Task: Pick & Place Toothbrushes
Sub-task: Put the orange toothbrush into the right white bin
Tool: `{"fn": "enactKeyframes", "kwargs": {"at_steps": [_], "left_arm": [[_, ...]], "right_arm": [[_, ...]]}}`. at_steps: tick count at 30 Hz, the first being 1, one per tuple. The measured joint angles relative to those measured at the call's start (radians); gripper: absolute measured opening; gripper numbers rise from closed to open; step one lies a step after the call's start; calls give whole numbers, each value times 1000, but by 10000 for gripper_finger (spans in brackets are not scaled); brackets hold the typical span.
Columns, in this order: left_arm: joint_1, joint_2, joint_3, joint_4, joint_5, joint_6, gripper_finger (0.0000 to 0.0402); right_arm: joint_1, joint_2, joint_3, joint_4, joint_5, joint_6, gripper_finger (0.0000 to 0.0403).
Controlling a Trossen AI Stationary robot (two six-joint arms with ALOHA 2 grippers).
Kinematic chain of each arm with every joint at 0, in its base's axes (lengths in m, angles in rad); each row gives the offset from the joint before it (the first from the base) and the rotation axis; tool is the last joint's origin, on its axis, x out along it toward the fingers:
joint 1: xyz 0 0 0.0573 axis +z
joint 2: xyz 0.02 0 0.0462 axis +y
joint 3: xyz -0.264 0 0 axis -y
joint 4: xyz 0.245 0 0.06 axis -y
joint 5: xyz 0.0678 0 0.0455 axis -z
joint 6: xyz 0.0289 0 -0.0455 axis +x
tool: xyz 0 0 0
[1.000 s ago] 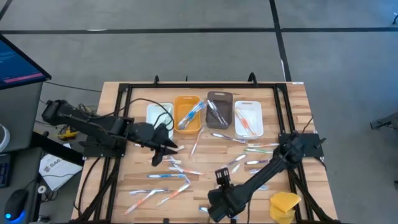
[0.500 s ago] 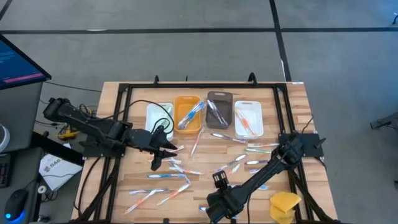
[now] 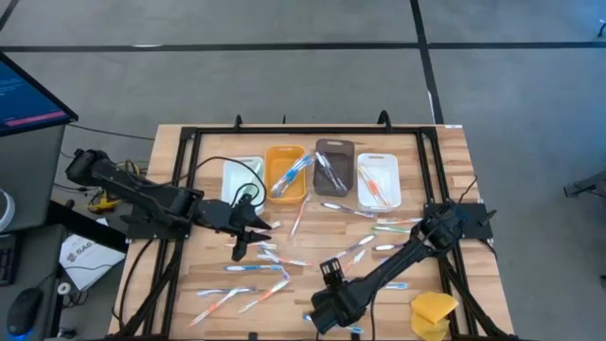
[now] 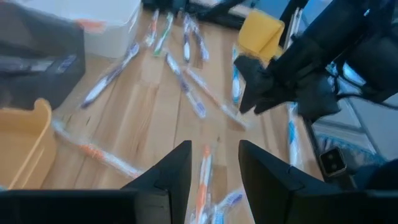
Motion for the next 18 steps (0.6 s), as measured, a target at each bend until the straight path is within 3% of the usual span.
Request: {"fn": "enactKeyframes", "kwargs": {"at_steps": [18], "left_arm": [[0,0,-36,103,28,7,127]], "right_arm": [[-27,0,-59,82,-57,-1,167]]}}
